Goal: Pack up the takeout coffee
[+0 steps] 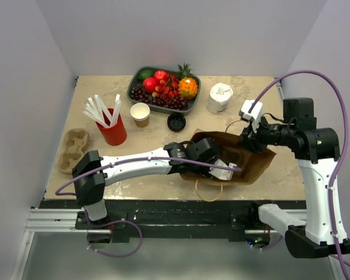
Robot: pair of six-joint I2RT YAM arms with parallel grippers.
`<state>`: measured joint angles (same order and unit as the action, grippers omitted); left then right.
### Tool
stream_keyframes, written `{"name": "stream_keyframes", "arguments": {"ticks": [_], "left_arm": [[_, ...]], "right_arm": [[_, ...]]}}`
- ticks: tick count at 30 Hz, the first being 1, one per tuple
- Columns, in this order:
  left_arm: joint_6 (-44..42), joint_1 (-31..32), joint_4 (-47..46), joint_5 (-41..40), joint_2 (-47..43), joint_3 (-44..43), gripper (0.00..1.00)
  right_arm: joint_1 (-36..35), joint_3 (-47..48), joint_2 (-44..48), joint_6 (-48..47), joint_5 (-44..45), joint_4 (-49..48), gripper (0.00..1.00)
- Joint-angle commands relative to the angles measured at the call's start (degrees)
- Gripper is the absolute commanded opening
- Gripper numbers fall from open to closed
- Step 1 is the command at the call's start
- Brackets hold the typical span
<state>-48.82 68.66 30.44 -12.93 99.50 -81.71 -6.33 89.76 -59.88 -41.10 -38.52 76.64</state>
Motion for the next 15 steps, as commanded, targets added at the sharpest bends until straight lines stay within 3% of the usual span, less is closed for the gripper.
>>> {"name": "stream_keyframes", "arguments": {"ticks": [1,4,8,12,15], "left_arm": [[-2.2,-0.5,-4.4,-1.0,-3.6,1.6,0.0],[-2.4,-0.7,-6.0,-1.2,-4.1,2.9,0.0],[-2.0,-0.8,-8.1,-1.1,-4.6,4.7,0.0],[-1.2,-0.8,-8.8,-0.9,-5.1,5.9,0.0],[-0.5,-0.8,-9.6,-1.2,-5.6,6.9,0.0]], "right_arm": [[-0.2,2.3,-0.7,-4.7,-0.8,3.3,0.43],[-0.2,0.3,0.6,-4.3,-2.3,3.5,0.48],[-0.8,-2.7,2.5,-1.8,-5.1,3.4,0.36],[-1.6,-4.6,3.9,-1.3,-4.4,3.4,0.38],[-2.3,-5.8,5.2,-1.8,-3.2,3.5,0.34]]}}
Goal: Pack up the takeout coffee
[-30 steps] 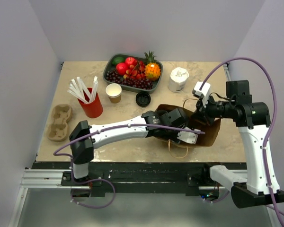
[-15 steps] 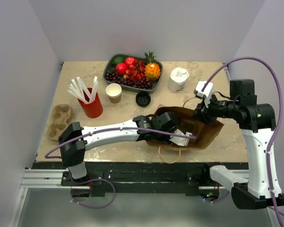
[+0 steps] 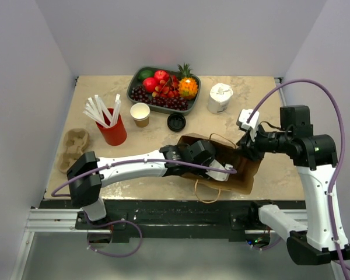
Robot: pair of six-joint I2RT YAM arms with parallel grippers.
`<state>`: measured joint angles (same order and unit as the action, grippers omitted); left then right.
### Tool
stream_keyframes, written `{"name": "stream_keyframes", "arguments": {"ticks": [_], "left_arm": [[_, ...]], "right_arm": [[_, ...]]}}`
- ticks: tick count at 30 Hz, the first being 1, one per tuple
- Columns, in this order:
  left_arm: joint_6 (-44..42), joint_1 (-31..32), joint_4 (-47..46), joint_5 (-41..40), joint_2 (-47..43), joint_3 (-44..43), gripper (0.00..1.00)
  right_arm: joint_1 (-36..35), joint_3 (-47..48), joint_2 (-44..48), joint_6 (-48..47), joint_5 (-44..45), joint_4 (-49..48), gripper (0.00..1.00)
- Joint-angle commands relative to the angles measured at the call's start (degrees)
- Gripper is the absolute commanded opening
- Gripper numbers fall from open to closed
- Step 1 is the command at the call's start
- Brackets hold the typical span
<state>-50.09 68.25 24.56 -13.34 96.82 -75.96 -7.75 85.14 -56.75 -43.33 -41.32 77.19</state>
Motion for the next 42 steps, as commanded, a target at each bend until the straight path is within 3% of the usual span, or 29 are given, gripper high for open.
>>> {"name": "stream_keyframes", "arguments": {"ticks": [1,4,8,18,28,42], "left_arm": [[1.2,-0.4,-4.1,-1.0,-3.1,1.4,0.0],[2.3,-0.3,-4.8,-1.6,-3.7,2.3,0.0],[4.1,-0.3,-5.5,-2.9,-4.9,4.0,0.0],[9.1,-0.9,-6.0,-4.1,-6.3,6.7,0.0],[14.0,-4.6,-0.7,1.1,-3.6,4.3,0.0],[8.4,-5.8,-8.2,0.4,0.0,4.1,0.0]], "right_arm": [[-1.2,-1.6,2.6,0.1,-0.5,3.0,0.3],[-1.5,-1.7,4.2,-0.4,-2.1,2.9,0.14],[-1.6,-0.7,5.2,-1.7,-5.8,3.0,0.0],[-1.5,-3.8,8.4,-4.2,-10.5,2.3,0.0],[-1.6,-6.0,6.7,-5.2,-11.5,0.2,0.0],[-1.7,-5.4,5.0,-8.3,-11.3,0.8,0.0]]}}
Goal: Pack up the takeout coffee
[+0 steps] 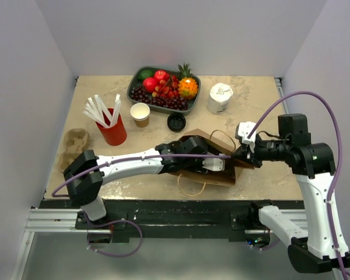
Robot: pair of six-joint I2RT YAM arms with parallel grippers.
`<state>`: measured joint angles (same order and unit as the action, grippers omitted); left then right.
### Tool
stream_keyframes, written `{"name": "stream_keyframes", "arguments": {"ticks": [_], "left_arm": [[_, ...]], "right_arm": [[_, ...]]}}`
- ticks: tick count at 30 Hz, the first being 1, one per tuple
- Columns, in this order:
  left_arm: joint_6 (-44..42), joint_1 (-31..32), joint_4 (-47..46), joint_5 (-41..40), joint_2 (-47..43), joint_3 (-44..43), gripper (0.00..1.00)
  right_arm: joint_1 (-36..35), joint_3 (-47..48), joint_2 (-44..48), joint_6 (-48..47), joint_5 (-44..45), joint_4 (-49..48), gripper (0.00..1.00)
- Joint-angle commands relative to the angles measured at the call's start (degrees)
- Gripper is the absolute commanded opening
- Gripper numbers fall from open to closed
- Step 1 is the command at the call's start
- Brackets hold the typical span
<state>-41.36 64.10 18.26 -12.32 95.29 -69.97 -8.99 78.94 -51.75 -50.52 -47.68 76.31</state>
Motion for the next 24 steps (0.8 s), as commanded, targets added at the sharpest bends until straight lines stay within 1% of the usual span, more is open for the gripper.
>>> {"name": "stream_keyframes", "arguments": {"ticks": [1,10,18,24], "left_arm": [[0.0,-1.8,-2.3,-0.3,1.6,-2.2,0.0],[0.1,-3.0,-5.8,4.5,0.0,-2.8,0.0],[0.3,-4.2,-6.7,5.4,4.1,-4.6,0.0],[2.1,-4.4,-8.1,4.1,4.2,-5.3,0.0]], "right_arm": [[-0.4,1.0,0.1,-1.2,-4.7,1.6,0.0],[-0.5,1.5,-0.9,-0.9,-3.5,1.9,0.0],[-0.6,2.6,-2.4,-2.0,-2.5,3.4,0.0],[-0.5,2.6,-2.7,-1.9,-1.2,3.7,0.0]]}}
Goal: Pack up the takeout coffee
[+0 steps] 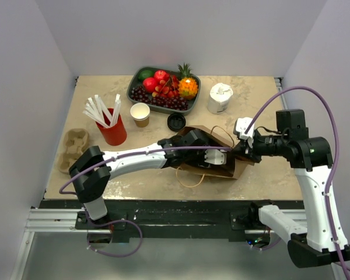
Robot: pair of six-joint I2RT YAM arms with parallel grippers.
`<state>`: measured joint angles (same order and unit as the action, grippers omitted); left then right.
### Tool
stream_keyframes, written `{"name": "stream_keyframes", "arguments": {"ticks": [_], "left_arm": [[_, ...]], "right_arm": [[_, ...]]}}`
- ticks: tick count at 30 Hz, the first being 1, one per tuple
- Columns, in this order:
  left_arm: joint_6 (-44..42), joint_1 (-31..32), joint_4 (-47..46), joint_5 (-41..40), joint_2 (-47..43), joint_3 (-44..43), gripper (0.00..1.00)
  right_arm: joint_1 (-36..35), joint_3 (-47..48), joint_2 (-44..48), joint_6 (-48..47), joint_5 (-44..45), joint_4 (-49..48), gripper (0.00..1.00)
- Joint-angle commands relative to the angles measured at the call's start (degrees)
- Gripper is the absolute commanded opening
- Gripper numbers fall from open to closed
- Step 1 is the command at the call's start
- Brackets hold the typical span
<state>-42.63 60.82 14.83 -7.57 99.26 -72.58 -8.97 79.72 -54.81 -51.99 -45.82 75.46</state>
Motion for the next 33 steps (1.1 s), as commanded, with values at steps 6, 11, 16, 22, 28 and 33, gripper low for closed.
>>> {"name": "stream_keyframes", "arguments": {"ticks": [6,11,16,22,28,33], "left_arm": [[6.2,-1.7,-8.8,-0.3,-4.5,0.4,0.0],[6.7,-1.7,-11.9,2.1,-5.0,2.3,0.0],[7.3,-1.7,-14.0,1.2,-4.5,3.2,0.0],[8.3,-1.7,-16.1,0.5,-4.8,4.3,0.0],[7.5,-1.7,-16.2,-0.6,-2.7,3.3,0.0],[7.5,-1.7,-14.9,-1.0,0.9,0.6,0.0]], "right_arm": [[-0.5,2.6,2.2,-1.4,-0.1,4.6,0.0],[-0.5,3.0,1.8,-2.8,-0.8,4.6,0.0],[-1.2,2.5,2.2,-4.8,0.4,4.6,0.0],[-1.8,2.8,1.8,-4.3,0.5,4.6,0.0],[-2.0,1.8,2.2,-3.3,0.7,4.6,0.0],[-2.0,1.6,2.4,-2.7,1.3,4.6,0.0]]}}
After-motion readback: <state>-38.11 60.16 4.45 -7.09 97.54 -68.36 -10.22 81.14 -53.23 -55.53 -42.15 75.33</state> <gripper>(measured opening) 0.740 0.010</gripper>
